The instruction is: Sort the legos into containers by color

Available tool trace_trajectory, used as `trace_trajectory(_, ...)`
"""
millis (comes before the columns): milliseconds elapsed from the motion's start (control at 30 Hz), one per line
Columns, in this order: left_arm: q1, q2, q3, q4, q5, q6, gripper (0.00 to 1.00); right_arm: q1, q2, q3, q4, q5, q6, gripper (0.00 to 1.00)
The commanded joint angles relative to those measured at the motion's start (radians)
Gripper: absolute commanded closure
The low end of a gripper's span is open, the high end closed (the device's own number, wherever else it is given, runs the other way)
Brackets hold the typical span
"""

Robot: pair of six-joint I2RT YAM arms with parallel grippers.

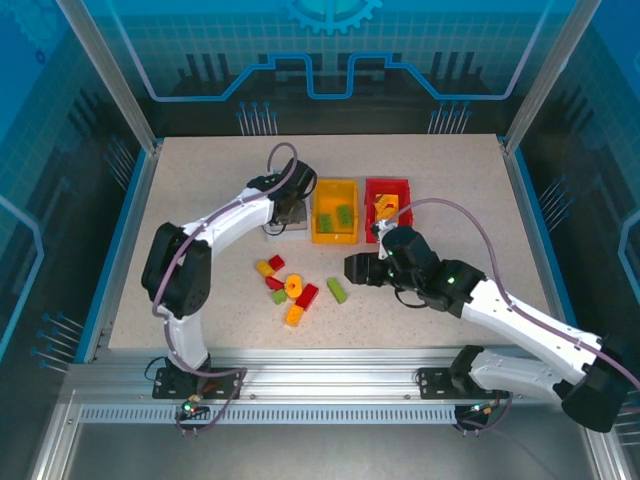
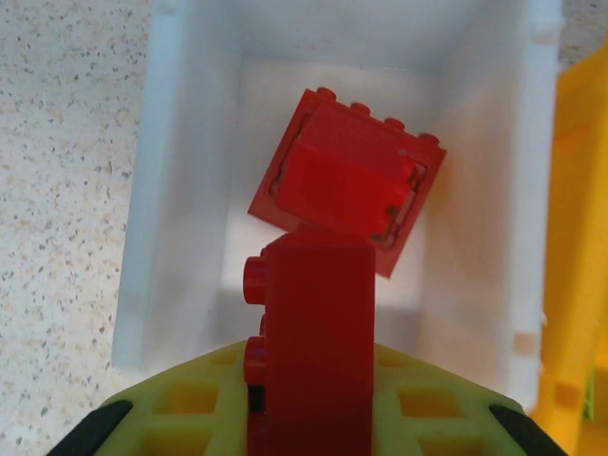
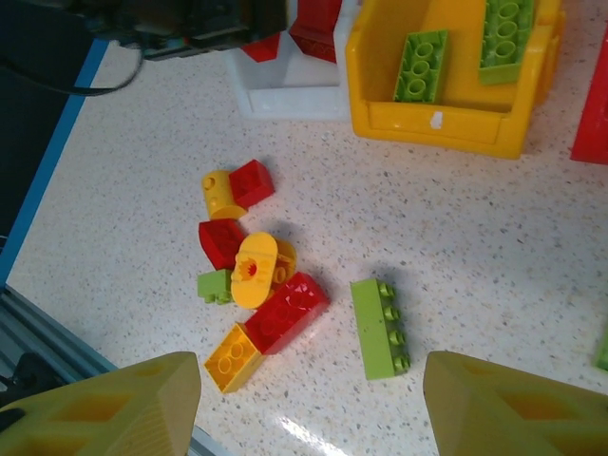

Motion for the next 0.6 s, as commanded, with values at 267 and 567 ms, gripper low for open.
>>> trace_trajectory(267,0.015,0.084,0.071,-0.056,-0.068,-0.007,0.64,-0.021,-0.036,-0.016,0.031,-0.022,0.017,0.34)
trace_trajectory(567,-0.010,-0.036,0.063,-0.058,-0.049,0.000,0.55,-0.071,-0.049,0.003,-0.030,-0.032,-0.008,0.34)
